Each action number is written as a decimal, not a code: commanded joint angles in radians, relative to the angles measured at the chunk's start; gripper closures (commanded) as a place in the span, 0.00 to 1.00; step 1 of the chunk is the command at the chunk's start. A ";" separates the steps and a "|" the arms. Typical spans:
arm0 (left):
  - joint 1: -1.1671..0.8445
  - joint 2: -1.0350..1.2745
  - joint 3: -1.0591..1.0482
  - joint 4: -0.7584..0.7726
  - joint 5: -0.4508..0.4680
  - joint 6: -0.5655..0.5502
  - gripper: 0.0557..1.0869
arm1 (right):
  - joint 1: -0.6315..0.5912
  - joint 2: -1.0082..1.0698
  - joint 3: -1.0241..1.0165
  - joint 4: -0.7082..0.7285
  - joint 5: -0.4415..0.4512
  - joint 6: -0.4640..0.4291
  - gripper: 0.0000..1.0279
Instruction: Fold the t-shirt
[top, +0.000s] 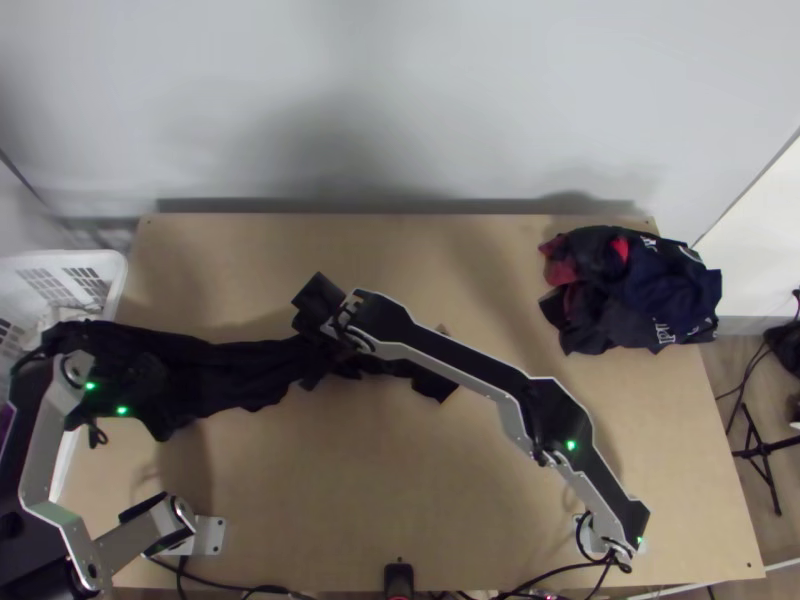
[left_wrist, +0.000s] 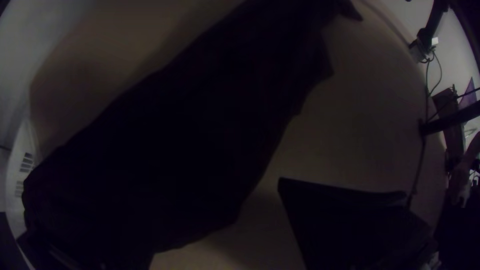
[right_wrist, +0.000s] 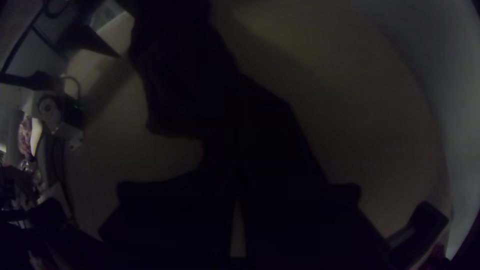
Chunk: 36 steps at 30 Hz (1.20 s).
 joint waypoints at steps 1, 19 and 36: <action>-0.101 0.025 -0.066 0.098 -0.002 -0.048 0.07 | 0.009 -0.051 -0.045 0.000 0.000 0.002 0.97; -0.205 0.111 -0.098 0.251 -0.012 -0.128 0.74 | 0.020 -0.068 -0.022 -0.009 0.000 -0.003 0.97; -0.116 -0.039 0.383 -0.421 0.265 -0.088 0.96 | -0.109 -0.348 -0.264 -0.049 0.000 -0.040 0.97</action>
